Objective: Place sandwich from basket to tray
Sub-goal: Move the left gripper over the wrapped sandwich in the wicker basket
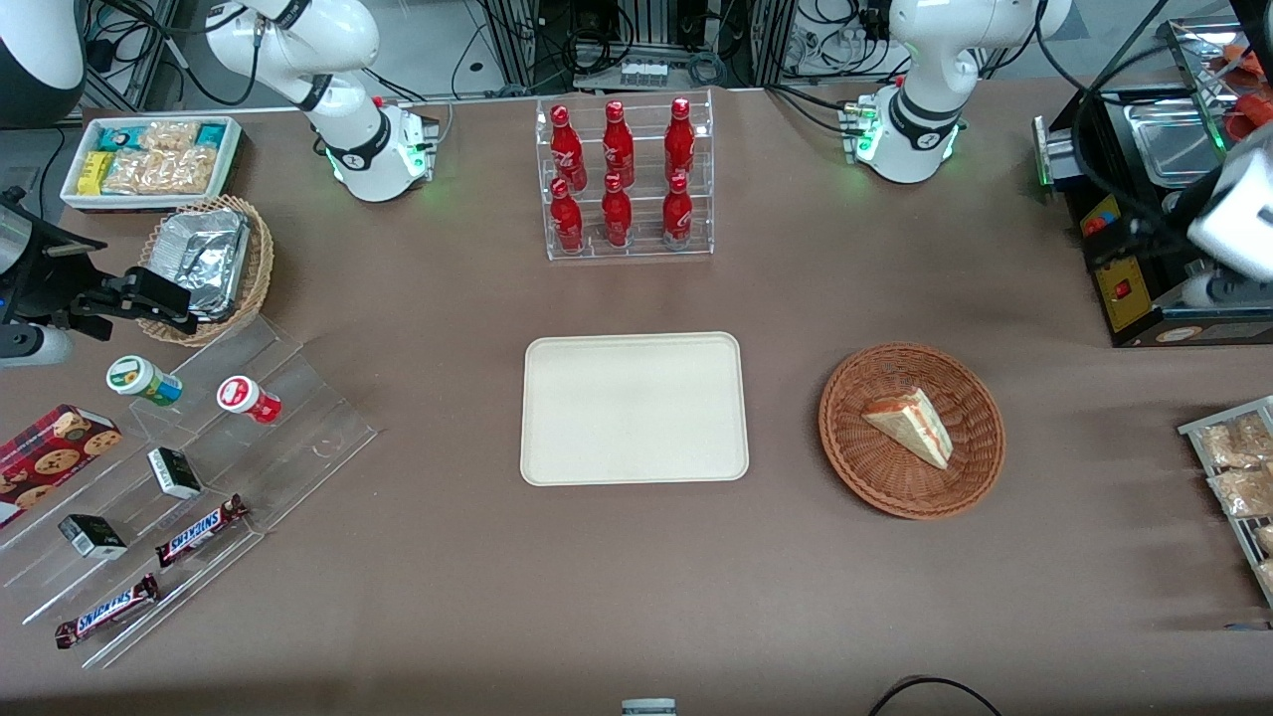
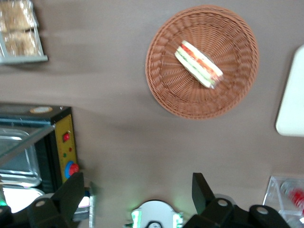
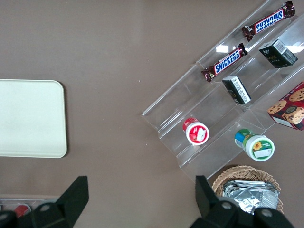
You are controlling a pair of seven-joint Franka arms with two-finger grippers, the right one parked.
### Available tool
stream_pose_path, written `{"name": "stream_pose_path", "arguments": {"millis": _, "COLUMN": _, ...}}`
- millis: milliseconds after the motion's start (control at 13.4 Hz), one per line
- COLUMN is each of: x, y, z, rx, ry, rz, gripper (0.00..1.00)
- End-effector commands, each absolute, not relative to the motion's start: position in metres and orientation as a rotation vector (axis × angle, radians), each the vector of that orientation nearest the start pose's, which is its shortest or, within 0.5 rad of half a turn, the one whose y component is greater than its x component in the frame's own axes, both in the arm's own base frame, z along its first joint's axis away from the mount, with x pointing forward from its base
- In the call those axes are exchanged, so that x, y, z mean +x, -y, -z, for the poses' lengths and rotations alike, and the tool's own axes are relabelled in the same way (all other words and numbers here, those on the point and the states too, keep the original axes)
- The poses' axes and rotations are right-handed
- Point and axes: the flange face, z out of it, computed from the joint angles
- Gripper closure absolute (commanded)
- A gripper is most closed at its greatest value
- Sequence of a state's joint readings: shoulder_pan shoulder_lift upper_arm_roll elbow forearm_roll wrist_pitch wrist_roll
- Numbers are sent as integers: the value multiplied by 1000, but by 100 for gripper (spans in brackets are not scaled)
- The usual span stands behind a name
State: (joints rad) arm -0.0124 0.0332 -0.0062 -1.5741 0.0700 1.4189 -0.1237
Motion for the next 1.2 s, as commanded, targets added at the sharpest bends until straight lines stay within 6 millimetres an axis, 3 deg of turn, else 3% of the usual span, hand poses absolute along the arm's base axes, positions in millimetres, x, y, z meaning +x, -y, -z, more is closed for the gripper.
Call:
{"name": "stream_pose_path", "arguments": {"millis": 0, "x": 576, "y": 5, "z": -547, "rx": -2995, "ry": 378, "rz": -273, "gripper": 0}}
{"name": "stream_pose_path", "arguments": {"millis": 224, "x": 599, "y": 10, "z": -497, "rx": -2950, "ry": 937, "rz": -255, "gripper": 0}}
{"name": "stream_pose_path", "arguments": {"millis": 374, "x": 599, "y": 22, "z": -449, "rx": -2845, "ry": 1215, "rz": -179, "gripper": 0}}
{"name": "stream_pose_path", "arguments": {"millis": 449, "x": 596, "y": 42, "z": -429, "rx": -2831, "ry": 1263, "rz": -144, "gripper": 0}}
{"name": "stream_pose_path", "arguments": {"millis": 598, "x": 595, "y": 59, "z": -405, "rx": -2789, "ry": 1375, "rz": -106, "gripper": 0}}
{"name": "stream_pose_path", "arguments": {"millis": 822, "x": 601, "y": 79, "z": -371, "rx": -2702, "ry": 1561, "rz": -67, "gripper": 0}}
{"name": "stream_pose_path", "arguments": {"millis": 1121, "x": 593, "y": 91, "z": -336, "rx": -2681, "ry": 1600, "rz": -54, "gripper": 0}}
